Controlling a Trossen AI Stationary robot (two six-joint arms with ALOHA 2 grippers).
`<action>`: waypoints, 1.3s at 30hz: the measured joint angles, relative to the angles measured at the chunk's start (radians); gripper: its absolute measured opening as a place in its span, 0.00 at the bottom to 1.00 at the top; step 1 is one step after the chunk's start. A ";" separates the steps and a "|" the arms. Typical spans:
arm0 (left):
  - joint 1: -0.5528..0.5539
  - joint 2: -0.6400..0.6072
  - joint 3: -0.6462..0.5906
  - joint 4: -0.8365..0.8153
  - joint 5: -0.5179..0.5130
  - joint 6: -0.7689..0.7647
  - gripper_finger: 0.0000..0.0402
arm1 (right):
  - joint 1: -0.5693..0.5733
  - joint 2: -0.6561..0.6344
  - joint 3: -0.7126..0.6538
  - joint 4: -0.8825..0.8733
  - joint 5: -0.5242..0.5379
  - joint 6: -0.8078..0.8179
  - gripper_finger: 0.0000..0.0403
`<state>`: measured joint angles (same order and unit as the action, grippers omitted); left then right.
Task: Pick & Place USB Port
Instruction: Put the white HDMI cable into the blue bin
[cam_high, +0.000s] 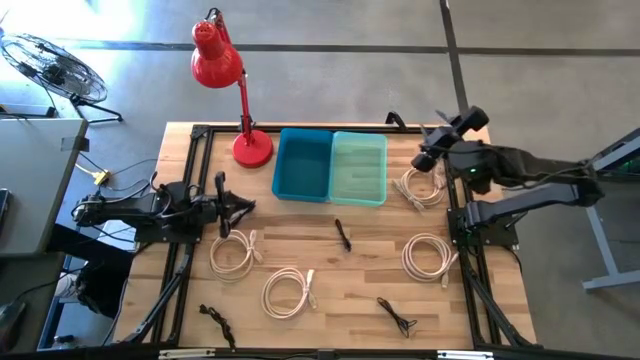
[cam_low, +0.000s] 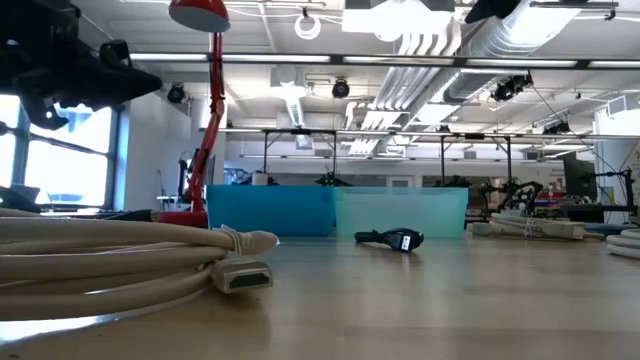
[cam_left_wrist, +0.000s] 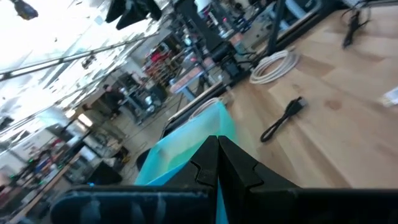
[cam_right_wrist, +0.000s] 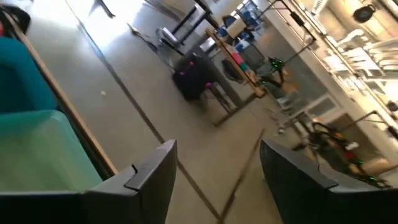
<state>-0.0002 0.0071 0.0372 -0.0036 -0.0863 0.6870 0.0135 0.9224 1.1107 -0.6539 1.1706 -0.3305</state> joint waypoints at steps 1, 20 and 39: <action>0.000 0.000 0.000 0.000 -0.011 0.000 0.00 | 0.000 0.011 0.000 0.000 0.003 -0.011 0.55; 0.000 0.000 0.001 0.009 -0.116 0.000 0.00 | -0.094 0.119 0.241 -0.329 -0.351 0.174 0.54; 0.000 0.000 0.001 0.013 -0.112 -0.025 0.00 | -0.514 0.288 0.077 -0.797 -0.889 0.646 0.54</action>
<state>-0.0002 0.0067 0.0380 0.0090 -0.1982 0.6617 -0.5002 1.2105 1.1879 -1.4508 0.2815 0.3153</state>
